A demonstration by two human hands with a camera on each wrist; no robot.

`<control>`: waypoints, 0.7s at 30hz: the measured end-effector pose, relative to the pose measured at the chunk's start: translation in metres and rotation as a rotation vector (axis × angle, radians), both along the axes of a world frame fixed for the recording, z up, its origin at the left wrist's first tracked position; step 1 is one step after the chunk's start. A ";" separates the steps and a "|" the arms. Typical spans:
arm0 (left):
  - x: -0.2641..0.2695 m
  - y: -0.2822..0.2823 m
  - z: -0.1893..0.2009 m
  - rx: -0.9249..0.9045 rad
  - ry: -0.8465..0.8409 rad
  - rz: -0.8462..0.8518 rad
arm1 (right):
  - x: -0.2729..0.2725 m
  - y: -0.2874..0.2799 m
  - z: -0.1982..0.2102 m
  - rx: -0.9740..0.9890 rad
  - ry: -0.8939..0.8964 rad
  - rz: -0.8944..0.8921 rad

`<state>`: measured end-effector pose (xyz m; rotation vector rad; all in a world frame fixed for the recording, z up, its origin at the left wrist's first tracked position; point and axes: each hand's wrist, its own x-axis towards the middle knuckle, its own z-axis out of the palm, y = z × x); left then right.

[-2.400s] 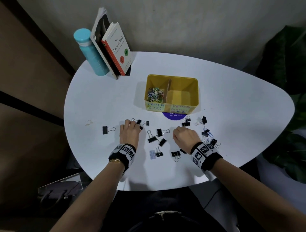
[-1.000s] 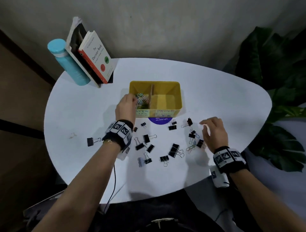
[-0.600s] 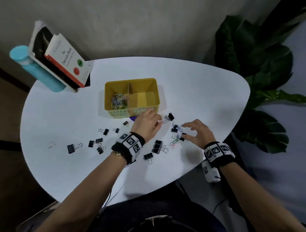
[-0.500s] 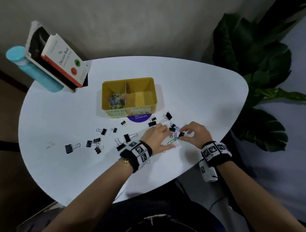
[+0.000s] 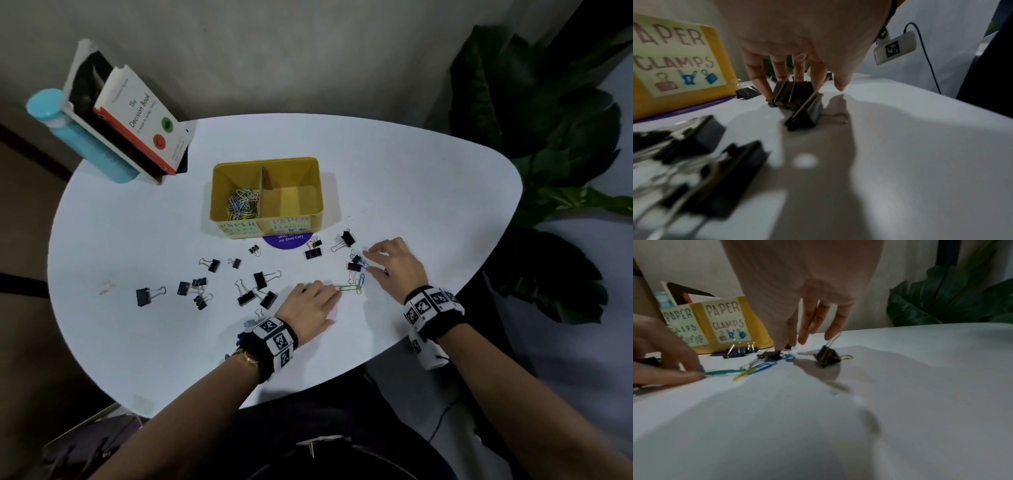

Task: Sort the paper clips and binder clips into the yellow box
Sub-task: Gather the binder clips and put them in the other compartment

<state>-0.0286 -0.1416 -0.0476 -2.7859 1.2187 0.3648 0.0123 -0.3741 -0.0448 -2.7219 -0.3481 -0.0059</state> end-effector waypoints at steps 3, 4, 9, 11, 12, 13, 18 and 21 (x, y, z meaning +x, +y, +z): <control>0.003 0.012 -0.003 -0.036 -0.006 0.039 | 0.003 0.017 -0.001 -0.018 0.140 -0.084; 0.004 0.015 -0.003 -0.057 0.002 0.057 | 0.003 0.021 -0.003 0.001 0.158 -0.112; 0.018 0.000 0.009 -0.096 0.020 0.084 | -0.003 0.026 -0.009 0.122 0.130 -0.098; 0.024 -0.011 0.009 -0.075 0.035 0.055 | -0.008 0.023 -0.009 0.126 0.082 -0.074; 0.027 -0.015 0.007 -0.054 0.041 0.041 | -0.010 0.021 -0.009 0.126 0.059 -0.073; 0.028 -0.018 0.005 -0.028 0.046 0.030 | -0.012 0.018 -0.009 0.119 0.038 -0.072; 0.032 -0.015 0.002 0.054 0.049 0.071 | -0.019 0.005 -0.012 0.003 -0.002 0.068; 0.035 -0.003 0.006 0.031 0.061 0.134 | -0.019 0.004 -0.012 -0.044 -0.009 0.092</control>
